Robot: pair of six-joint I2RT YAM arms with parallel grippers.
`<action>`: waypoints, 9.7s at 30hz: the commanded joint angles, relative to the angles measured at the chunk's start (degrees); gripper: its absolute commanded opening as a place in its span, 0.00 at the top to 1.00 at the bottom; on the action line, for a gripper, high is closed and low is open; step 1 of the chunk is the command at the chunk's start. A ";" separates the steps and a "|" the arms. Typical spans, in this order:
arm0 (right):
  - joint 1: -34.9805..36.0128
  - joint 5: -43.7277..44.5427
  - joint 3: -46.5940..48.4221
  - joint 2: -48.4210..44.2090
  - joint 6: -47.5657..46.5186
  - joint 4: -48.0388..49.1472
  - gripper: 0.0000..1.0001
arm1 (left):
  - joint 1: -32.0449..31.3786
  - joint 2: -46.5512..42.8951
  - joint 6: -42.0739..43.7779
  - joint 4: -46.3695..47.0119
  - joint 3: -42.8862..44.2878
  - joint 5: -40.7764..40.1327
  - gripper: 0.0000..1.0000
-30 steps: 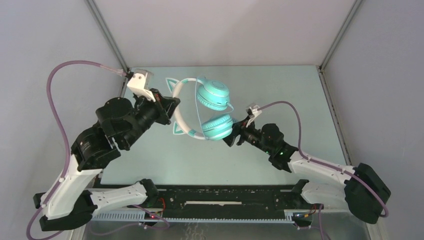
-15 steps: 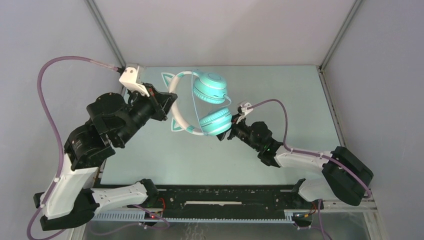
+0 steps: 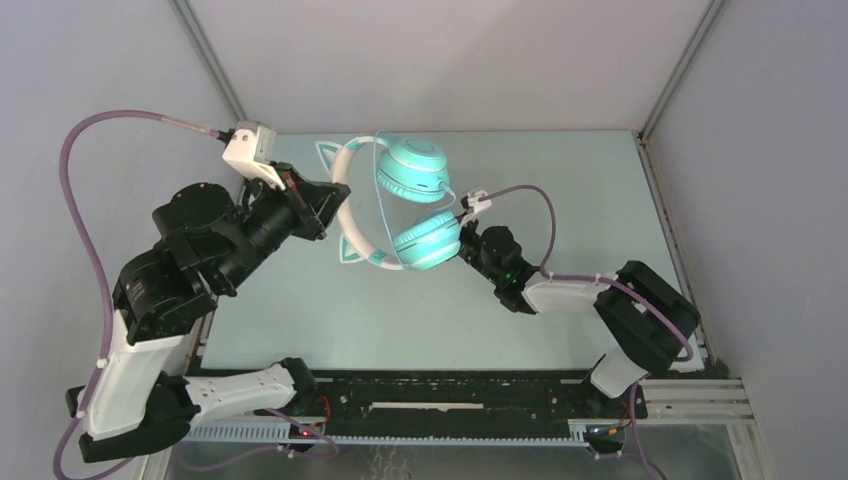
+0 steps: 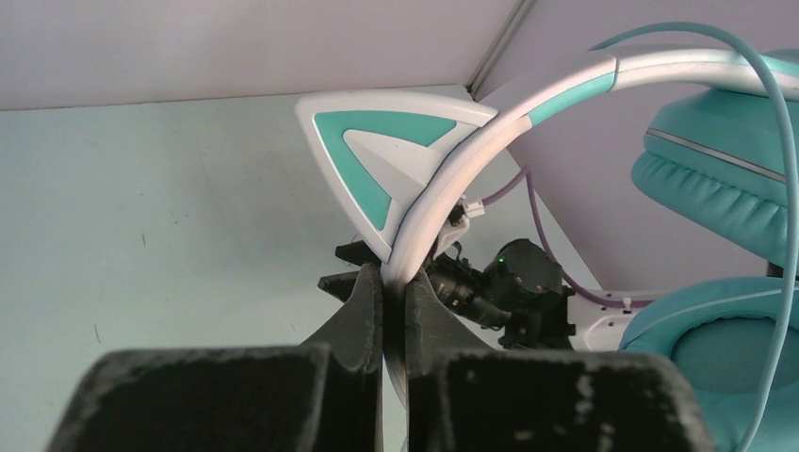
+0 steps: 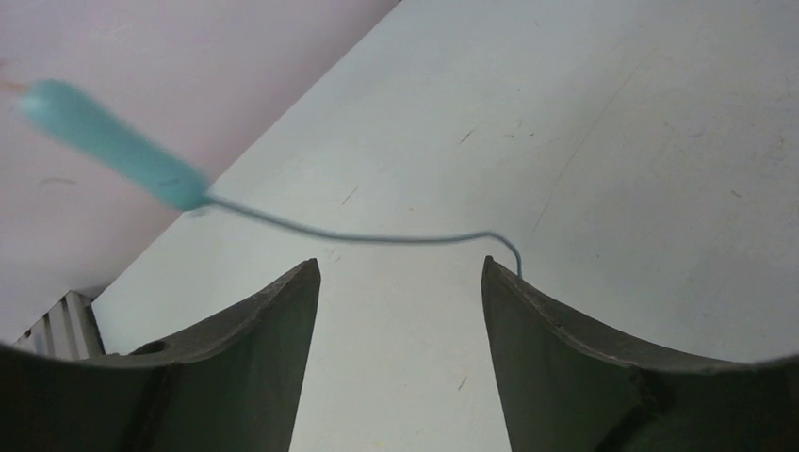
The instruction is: Wrap the headphones
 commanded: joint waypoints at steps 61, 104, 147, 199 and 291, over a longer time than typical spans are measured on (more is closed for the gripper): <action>-0.29 -5.95 4.22 -1.15 -10.67 -12.19 1.00 | 5.13 5.56 -9.52 -2.30 9.17 -13.30 1.00; 27.16 26.45 2.77 -41.63 -32.91 -47.29 1.00 | 10.03 12.31 5.24 1.43 -20.12 -12.08 1.00; -10.33 -4.30 -1.82 -40.77 -13.89 -37.22 0.82 | -6.84 9.42 14.52 2.28 -11.52 10.07 1.00; -2.09 -11.15 -3.69 -23.52 4.28 -14.41 1.00 | -6.35 1.86 4.04 9.75 -4.67 0.73 1.00; -0.42 -9.76 -9.18 -10.24 43.47 -37.23 0.59 | 0.72 30.18 -24.23 35.33 -53.58 -2.51 1.00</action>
